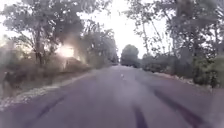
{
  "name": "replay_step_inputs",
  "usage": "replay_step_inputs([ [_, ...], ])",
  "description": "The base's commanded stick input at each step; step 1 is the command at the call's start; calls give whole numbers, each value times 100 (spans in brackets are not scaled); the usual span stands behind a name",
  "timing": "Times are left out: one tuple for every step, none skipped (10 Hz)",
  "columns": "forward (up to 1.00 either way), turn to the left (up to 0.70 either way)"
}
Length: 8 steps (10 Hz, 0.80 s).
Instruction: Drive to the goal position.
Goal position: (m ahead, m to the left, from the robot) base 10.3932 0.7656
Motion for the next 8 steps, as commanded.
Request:
replay_step_inputs([
  [100, 0],
  [100, 0],
  [100, 0],
  [100, 0],
  [100, 0],
  [100, 0],
  [100, 0],
  [100, 0],
])
